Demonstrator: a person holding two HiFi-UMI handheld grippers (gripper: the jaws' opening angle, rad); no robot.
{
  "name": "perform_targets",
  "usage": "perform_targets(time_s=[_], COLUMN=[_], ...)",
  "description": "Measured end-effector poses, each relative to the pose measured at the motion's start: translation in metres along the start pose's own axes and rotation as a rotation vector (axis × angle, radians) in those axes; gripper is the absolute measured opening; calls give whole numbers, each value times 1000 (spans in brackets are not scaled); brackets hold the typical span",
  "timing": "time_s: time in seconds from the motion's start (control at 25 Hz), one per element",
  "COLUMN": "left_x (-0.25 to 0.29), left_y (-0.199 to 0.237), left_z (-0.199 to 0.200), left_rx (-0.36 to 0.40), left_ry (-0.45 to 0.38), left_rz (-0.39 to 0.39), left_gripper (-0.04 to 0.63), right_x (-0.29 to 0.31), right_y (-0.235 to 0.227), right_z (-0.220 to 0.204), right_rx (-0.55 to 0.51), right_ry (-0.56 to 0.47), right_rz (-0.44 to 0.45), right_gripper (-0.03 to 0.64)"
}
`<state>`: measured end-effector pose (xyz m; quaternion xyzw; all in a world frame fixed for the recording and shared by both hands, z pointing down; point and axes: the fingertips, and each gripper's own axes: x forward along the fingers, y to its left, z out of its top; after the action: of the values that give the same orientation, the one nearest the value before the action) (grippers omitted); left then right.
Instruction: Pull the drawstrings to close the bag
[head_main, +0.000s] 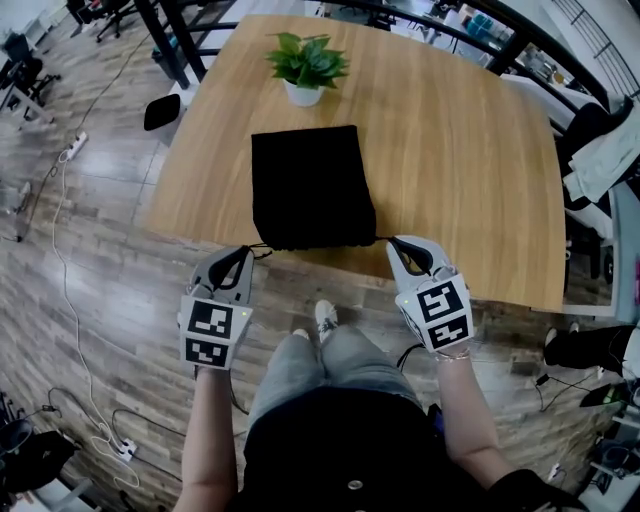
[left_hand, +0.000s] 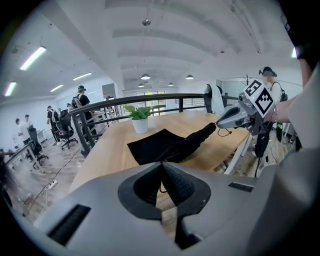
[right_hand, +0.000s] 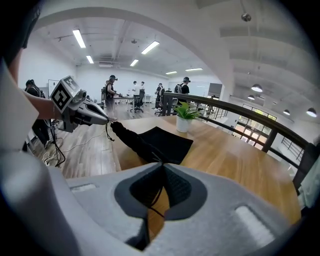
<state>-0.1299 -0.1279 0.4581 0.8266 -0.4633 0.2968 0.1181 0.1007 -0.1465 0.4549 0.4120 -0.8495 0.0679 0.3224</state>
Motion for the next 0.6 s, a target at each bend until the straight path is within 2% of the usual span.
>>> perform_targets(time_s=[0.44,0.6], left_x=[-25,-29], left_y=[11,12], left_z=[22,23], left_rx=[-78,-80], left_ry=[-78,-91], left_rz=[35,31], left_gripper=[20,21], right_x=[-25,-31], right_y=[-6,-10], right_z=[23,31], right_rx=[73,120], right_ry=[-74,-108], right_rz=[-48,-67], right_gripper=[2,2])
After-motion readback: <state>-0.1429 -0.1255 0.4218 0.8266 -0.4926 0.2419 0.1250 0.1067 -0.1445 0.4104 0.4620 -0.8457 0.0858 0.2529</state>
